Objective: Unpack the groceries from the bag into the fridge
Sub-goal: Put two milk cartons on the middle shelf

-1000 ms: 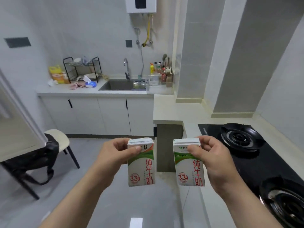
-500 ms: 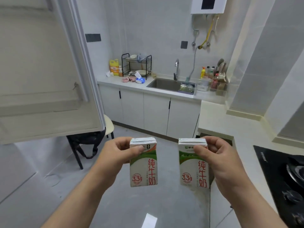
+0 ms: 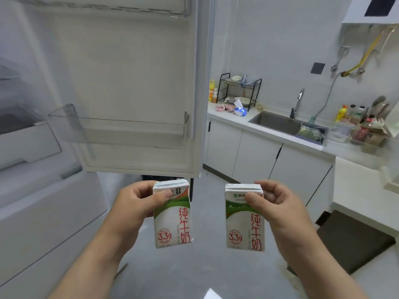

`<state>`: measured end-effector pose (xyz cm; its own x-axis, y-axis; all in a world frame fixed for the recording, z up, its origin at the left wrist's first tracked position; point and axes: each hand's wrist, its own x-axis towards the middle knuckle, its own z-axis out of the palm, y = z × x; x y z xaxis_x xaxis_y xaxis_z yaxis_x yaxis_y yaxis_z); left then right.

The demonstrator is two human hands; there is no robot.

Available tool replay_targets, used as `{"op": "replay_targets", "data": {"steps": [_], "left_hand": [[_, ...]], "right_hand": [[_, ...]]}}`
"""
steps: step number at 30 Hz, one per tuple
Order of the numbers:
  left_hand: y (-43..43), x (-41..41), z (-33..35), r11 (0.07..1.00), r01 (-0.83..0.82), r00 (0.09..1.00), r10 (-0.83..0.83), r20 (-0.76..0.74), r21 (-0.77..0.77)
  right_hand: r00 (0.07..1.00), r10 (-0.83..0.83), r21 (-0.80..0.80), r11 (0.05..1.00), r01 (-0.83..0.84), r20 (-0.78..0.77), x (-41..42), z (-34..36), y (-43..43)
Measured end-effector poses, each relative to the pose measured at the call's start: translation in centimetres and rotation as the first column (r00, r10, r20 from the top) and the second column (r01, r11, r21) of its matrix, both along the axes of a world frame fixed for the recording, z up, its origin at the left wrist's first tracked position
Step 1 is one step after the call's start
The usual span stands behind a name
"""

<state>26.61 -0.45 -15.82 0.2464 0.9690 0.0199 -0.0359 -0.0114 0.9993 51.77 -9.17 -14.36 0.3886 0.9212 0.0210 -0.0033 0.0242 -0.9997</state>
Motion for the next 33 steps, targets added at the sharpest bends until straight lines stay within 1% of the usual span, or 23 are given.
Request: {"op": "replay_targets", "data": {"steps": [6,9,14,19,21,27,33], "left_hand": [[3.7,-6.2,-0.1,0.991,-0.137,0.988,0.136,0.069,0.008],[5.0,-9.4,0.3,0.981,-0.194,0.978,0.192,0.079,0.022],[6.4,-14.1,0.8,0.957,-0.29,0.951,0.286,0.117,0.022],[6.8,-18.1,1.7,0.908,-0.417,0.902,0.41,0.134,0.027],[6.9,-19.6,2.0,0.884,-0.467,0.88,0.461,0.117,0.03],[7.1,-23.3,3.3,0.792,-0.609,0.792,0.602,0.104,0.05],[7.6,-25.8,4.8,0.684,-0.726,0.687,0.716,0.119,0.077]], "right_hand": [[0.995,0.104,0.009,0.995,-0.104,-0.007,-5.8,0.0,6.4],[0.986,0.168,0.023,0.986,-0.167,0.001,-8.9,0.1,9.2],[0.959,0.28,0.045,0.959,-0.279,-0.039,-13.8,0.1,13.3],[0.918,0.394,0.064,0.918,-0.391,-0.045,-18.2,0.4,17.2],[0.897,0.441,0.077,0.896,-0.437,-0.045,-19.8,0.7,18.7],[0.825,0.564,0.108,0.823,-0.558,-0.031,-24.7,1.5,23.4],[0.709,0.705,0.152,0.702,-0.696,-0.011,-29.0,3.1,27.3]]}}
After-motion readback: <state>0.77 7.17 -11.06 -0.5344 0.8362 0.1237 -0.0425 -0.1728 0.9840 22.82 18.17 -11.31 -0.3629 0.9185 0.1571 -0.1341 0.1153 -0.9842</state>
